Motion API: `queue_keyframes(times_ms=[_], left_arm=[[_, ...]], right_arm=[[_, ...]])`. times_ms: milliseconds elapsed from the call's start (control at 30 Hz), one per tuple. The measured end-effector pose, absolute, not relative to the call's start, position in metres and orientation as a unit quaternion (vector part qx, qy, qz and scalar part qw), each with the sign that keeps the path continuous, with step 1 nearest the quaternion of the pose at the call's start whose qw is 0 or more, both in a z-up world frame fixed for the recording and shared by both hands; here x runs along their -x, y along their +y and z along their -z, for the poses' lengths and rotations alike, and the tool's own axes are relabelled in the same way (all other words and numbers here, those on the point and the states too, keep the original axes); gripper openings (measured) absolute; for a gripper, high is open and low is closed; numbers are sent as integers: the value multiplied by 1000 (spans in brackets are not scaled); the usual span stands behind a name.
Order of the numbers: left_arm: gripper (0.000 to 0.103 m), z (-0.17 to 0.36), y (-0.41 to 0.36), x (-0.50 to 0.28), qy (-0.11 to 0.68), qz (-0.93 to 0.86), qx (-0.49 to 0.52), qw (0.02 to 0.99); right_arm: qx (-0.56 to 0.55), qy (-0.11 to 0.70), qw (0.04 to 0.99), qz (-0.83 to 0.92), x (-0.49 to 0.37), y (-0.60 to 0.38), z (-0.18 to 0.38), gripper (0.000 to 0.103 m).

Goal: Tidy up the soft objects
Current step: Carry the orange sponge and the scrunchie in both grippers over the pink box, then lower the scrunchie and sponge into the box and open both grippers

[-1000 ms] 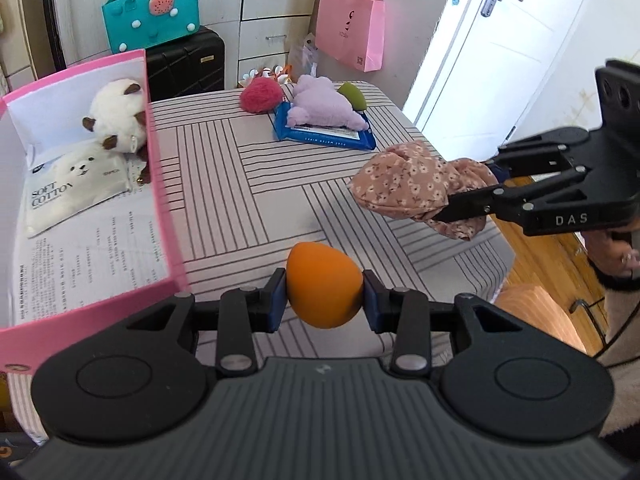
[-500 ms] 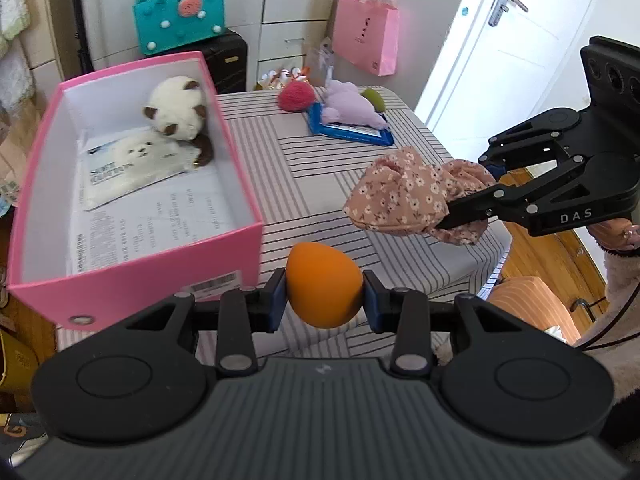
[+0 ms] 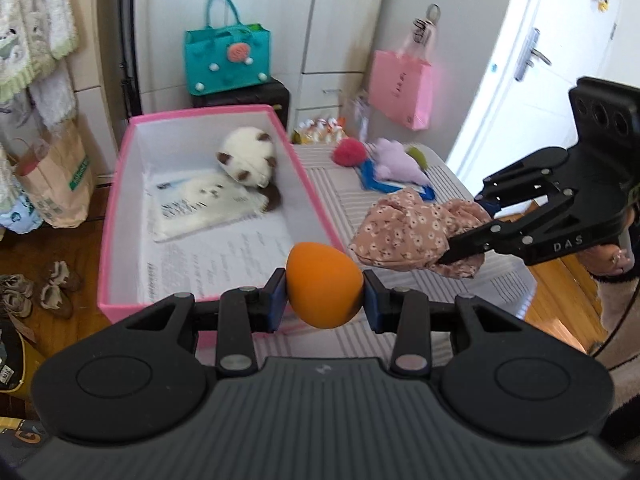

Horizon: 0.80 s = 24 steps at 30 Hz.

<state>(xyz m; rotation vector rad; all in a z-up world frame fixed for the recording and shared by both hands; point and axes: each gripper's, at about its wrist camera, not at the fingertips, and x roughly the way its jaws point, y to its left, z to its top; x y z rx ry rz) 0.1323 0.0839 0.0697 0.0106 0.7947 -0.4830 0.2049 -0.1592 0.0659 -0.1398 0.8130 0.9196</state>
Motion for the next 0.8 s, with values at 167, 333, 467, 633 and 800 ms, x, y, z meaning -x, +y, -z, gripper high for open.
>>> queue_keyframes(times_ms=[167, 333, 467, 633, 800], left_arm=[[38, -70, 96, -154, 378, 206, -12, 902], [38, -62, 98, -188, 384, 187, -36, 904], [38, -49, 97, -222, 407, 180, -57, 894], [38, -26, 94, -256, 419, 146, -106, 890], [38, -10, 102, -286, 482, 144, -89, 860]], right_arm=[[96, 348, 828, -430, -223, -138, -73, 27], [136, 312, 840, -422, -251, -107, -76, 27], [193, 311, 834, -414, -284, -74, -68, 27], [253, 344, 801, -418, -331, -42, -45, 27], [318, 365, 757, -438, -342, -22, -26, 27]])
